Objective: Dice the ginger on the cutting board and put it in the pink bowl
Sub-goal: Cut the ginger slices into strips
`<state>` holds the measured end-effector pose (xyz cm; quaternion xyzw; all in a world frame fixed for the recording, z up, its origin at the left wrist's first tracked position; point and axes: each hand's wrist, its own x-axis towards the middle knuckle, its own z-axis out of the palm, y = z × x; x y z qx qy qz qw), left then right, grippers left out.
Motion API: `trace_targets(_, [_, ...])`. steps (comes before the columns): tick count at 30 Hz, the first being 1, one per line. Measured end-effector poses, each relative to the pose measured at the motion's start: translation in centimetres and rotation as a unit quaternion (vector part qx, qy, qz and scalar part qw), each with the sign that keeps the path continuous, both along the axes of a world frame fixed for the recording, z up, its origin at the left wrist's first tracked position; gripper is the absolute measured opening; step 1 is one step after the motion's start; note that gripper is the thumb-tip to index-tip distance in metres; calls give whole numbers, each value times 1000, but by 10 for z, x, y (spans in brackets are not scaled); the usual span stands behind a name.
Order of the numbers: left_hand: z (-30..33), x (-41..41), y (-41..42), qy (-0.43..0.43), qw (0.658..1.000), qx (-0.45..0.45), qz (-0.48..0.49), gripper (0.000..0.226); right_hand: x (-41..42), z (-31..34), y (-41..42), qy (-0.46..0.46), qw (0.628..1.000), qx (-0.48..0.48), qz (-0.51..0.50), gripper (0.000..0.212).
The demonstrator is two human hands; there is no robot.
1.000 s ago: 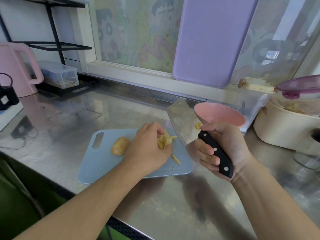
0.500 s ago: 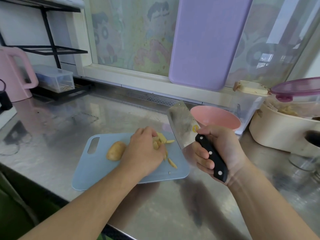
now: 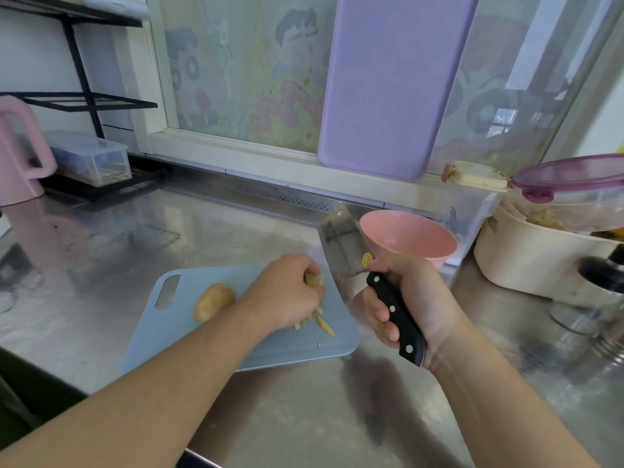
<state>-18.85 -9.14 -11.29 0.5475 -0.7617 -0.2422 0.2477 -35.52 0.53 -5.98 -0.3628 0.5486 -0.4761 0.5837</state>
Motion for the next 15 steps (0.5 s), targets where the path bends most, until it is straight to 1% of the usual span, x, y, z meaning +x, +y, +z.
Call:
trace_targets(3, [0,-1,3,20,1000,8,-15,42,1,0,0,1,1000,3,-5,38])
trace_targets(5, [0,-2,3,14,1000,2,-27,50,1,0,0,-1,1000,1,-10,38])
trace_targets(7, [-1,-3,2,12,999,5,-42,52,0,0,0,-5,1000,-2,-17,39])
trace_targets(9, [-5,-2,2,-5,998,8,-59,47,0,0,0,-2,1000,-2,-17,41])
trace_targets(12, [-11,1,0,-43,997,-27,-66,37,-1,-1,-1,7,1000,3,-15,44])
trace_targets(15, [-13,5,3,-37,996,-50,-69,26,-1,-1,-1,12,1000,0,-18,46])
